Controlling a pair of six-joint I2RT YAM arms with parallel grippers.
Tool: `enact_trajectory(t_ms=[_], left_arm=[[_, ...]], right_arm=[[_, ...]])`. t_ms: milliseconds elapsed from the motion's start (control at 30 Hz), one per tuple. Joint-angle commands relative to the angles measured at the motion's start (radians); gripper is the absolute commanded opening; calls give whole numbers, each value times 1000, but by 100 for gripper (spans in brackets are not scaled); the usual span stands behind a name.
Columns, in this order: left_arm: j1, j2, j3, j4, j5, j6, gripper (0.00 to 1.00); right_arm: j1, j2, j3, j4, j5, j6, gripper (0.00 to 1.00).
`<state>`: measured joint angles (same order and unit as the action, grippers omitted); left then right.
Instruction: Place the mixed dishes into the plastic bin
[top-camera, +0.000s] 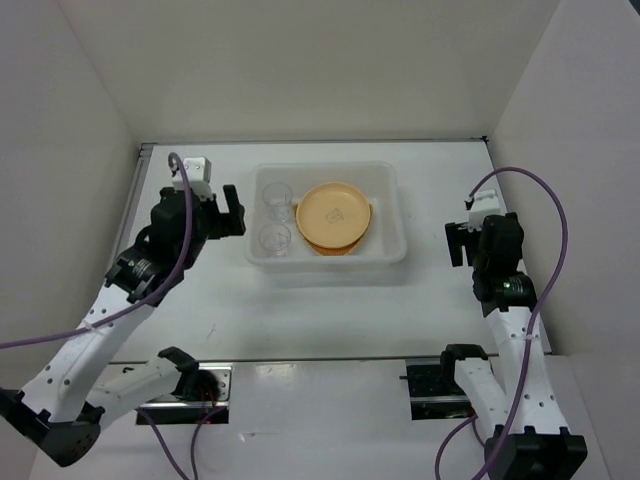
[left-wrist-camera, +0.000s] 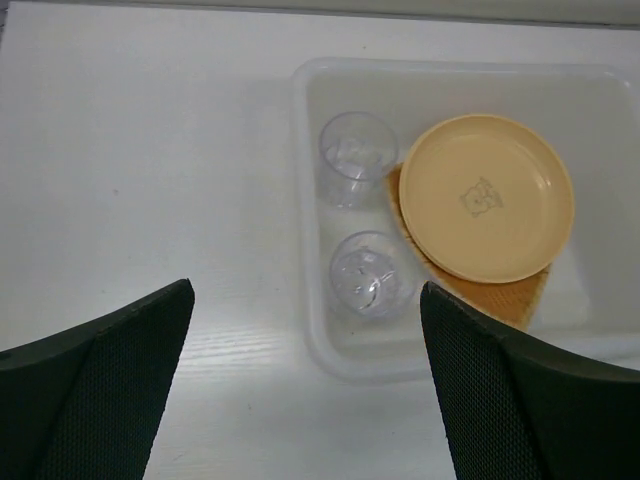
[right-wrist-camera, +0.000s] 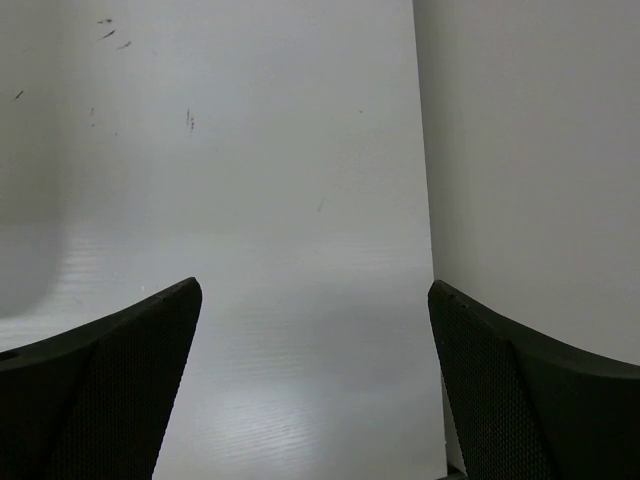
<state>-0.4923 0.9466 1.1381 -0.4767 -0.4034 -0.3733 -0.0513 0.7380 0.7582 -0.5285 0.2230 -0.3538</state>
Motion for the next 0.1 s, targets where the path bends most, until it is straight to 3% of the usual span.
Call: enact_trajectory(t_ms=[0,67], left_arm=[[4,-123,-38,62,-92,27,100],[4,-159,-49,62,-107,27,100]], right_arm=[[8,11,10,2,-5,-2,98],[8,11,10,2,-5,-2,98]])
